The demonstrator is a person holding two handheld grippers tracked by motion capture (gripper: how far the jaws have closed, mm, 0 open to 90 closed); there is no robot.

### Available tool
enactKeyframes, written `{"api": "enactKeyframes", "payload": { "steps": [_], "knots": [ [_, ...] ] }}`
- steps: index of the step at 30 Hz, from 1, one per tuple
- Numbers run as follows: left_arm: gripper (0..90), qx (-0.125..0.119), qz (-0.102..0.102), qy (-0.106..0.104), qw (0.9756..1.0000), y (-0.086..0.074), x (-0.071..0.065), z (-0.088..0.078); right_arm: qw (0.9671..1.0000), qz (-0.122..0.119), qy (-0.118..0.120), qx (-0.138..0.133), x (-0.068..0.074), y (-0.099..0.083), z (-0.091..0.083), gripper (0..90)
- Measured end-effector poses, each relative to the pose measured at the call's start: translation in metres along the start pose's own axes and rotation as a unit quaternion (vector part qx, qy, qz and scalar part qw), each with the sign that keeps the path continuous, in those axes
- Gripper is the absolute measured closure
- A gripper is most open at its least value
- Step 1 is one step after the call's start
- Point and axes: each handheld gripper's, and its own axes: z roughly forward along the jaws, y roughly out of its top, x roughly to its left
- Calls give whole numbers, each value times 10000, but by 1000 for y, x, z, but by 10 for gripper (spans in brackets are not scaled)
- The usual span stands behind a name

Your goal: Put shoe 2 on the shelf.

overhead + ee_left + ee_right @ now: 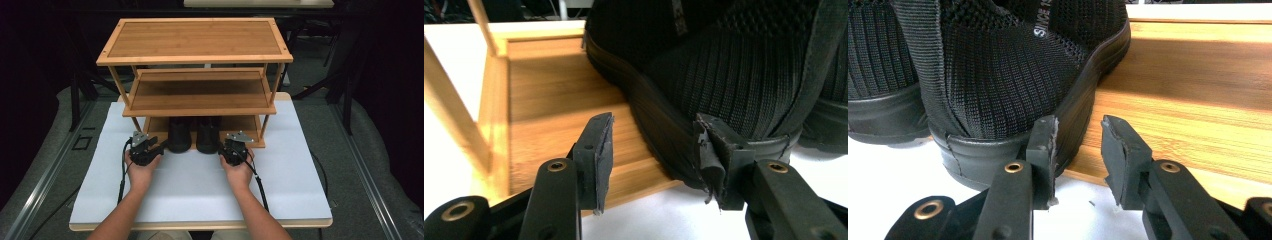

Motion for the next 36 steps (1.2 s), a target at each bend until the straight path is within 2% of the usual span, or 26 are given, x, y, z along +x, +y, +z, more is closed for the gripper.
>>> {"api": "enactKeyframes", "payload": {
  "steps": [6,7,10,13,15,19,22,24,28,32,36],
  "knots": [
    [530,-70,-145,-114,9998,-1,0,4,9999,-13,139,39,6,1,4,655],
    [535,-17,-158,-136,9998,-1,-1,3,9998,-21,170,41,8,1,5,662],
    [542,-57,-182,-147,9997,-1,0,4,10000,-49,49,46,10,2,5,671],
    [535,-44,-166,-141,9998,-1,0,4,9999,-35,133,49,9,2,5,665],
    [527,-34,-175,-160,9997,-1,0,3,9999,-41,87,51,9,2,5,651],
    [520,29,-257,-196,9995,3,3,-5,9998,68,180,13,7,4,2,624],
    [520,-98,-370,-228,9990,7,5,-14,9997,56,232,-53,8,8,-5,617],
    [518,-124,-303,-246,9992,10,5,-19,9994,9,321,-97,8,11,-9,611],
    [518,-123,-198,-326,9992,13,3,-30,9994,-56,304,-138,6,15,-19,593],
    [515,-168,-46,-418,9990,16,0,-42,9990,-91,388,-195,3,19,-30,576],
    [515,-185,-84,-574,9981,17,-1,-51,9985,-114,477,-261,2,22,-43,566]
  ]
}}
